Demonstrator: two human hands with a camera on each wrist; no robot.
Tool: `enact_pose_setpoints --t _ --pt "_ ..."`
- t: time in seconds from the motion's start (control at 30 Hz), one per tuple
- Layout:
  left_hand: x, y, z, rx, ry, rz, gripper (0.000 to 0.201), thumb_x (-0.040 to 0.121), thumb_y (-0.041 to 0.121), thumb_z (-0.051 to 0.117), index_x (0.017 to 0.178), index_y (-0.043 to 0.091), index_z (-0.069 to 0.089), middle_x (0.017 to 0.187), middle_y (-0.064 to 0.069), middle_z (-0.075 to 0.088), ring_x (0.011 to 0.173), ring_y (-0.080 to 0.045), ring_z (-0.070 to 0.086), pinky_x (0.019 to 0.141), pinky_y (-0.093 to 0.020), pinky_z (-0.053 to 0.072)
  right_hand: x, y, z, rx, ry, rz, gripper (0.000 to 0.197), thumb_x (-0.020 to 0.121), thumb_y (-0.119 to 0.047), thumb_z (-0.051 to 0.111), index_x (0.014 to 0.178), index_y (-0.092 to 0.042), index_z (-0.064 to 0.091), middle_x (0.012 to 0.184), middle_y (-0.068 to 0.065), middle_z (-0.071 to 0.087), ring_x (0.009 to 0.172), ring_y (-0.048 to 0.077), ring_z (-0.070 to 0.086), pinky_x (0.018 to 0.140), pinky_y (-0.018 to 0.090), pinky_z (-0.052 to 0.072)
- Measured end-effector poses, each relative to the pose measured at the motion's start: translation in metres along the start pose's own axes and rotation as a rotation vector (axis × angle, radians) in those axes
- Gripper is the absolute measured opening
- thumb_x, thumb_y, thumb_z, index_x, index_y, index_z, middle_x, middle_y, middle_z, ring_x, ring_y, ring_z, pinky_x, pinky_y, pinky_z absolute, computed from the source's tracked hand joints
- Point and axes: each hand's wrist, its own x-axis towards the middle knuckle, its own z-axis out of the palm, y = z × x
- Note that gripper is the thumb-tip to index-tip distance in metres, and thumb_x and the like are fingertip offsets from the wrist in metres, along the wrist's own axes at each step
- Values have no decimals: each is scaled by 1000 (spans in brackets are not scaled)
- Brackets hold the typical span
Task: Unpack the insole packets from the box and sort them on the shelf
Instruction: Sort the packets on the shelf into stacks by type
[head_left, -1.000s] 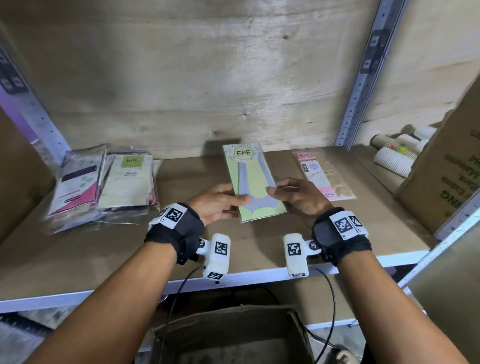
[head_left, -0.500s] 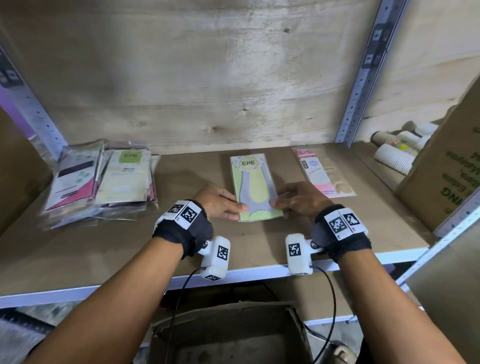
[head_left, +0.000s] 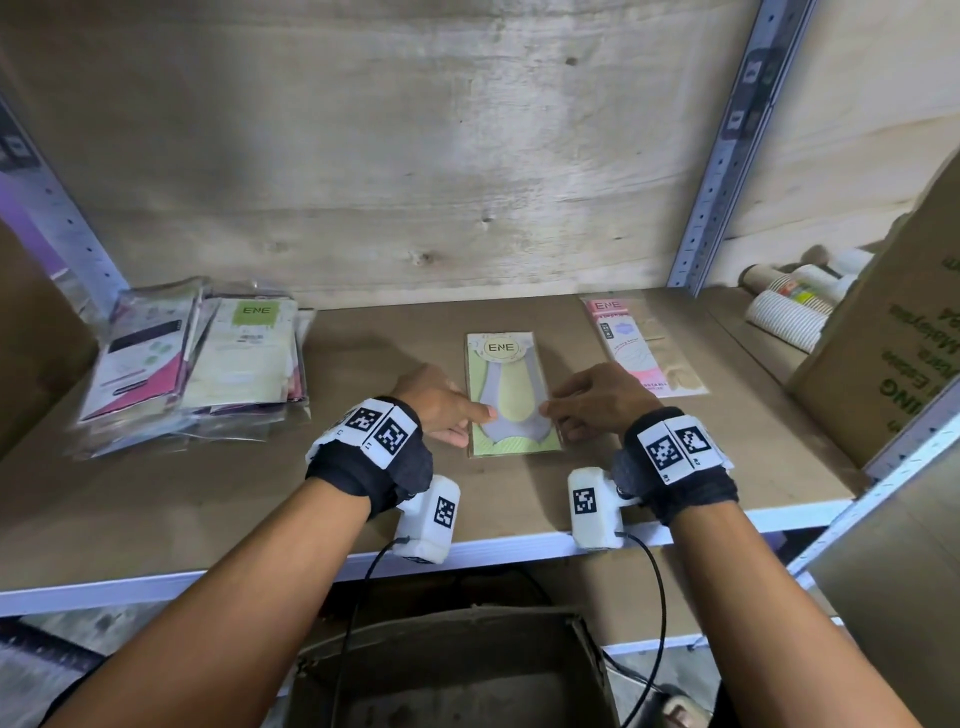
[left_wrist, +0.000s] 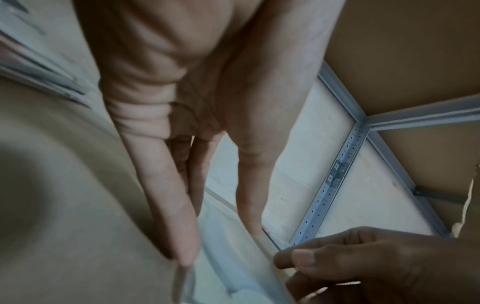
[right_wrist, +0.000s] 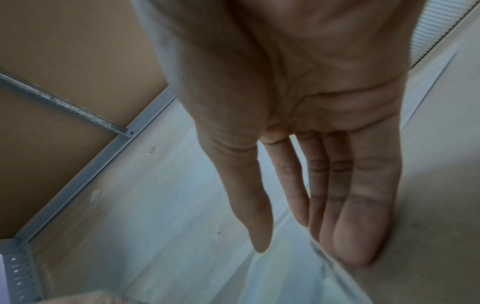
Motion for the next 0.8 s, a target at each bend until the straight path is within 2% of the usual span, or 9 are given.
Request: enact_pose_setpoints --t 0.07,0.13,0.2,0.3,0.4,0.53,0.63,0.7,0.8 --pt "3 4 5 -23 -14 15 50 74 18 85 111 -9 65 101 -23 69 84 -25 71 81 -37 61 3 -1 -1 32 19 -9 29 77 -13 82 99 -3 67 78 16 71 67 25 66 79 44 61" --pt "7 8 9 -56 -24 20 47 75 16 84 111 -8 67 109 -23 69 93 -26 71 88 -37 59 6 -1 -5 47 45 -22 38 78 -14 82 109 -6 62 85 16 71 73 27 68 80 43 61" --pt "11 14 12 -94 -33 30 44 77 13 82 112 -7 67 112 -22 68 92 -24 70 88 -33 58 11 0 -9 25 58 -56 46 79 -18 81 118 -6 61 99 17 70 86 29 71 86 43 59" --pt "17 22 17 -130 -43 48 39 80 10 80 111 -8 66 115 -21 67 97 -23 68 87 -30 57 16 0 -15 -61 77 -101 51 81 -25 79 125 -7 61 117 16 67 108 32 65 97 46 53" --pt "23 30 22 -148 -48 49 29 81 8 79 105 -4 67 113 -18 69 101 -23 68 86 -30 57 21 -1 -19 -89 83 -103 48 81 -27 78 124 -11 63 118 13 67 112 31 63 101 46 50" --pt "29 37 25 -175 -69 36 29 83 7 76 108 -5 65 116 -17 66 110 -24 65 90 -31 56 27 -2 -23 -107 92 -102 46 83 -28 76 124 -12 63 119 11 67 111 30 64 103 45 49" --pt "34 40 28 -225 -68 29 15 84 5 75 92 4 62 111 -15 63 101 -20 62 87 -27 55 32 0 -25 -110 104 -98 45 83 -29 75 124 -14 63 121 8 67 112 27 63 104 43 47" --pt "39 40 30 -239 -67 30 16 84 4 75 91 5 61 108 -14 63 97 -19 62 82 -25 57 36 1 -27 -110 110 -96 45 83 -29 75 124 -15 63 122 8 66 113 27 62 105 44 47" --pt "42 42 31 -253 -88 42 16 83 4 75 89 5 61 100 -12 65 91 -17 64 67 -19 59 40 2 -29 -97 114 -92 45 84 -28 75 125 -14 63 123 9 65 114 27 62 105 44 47"
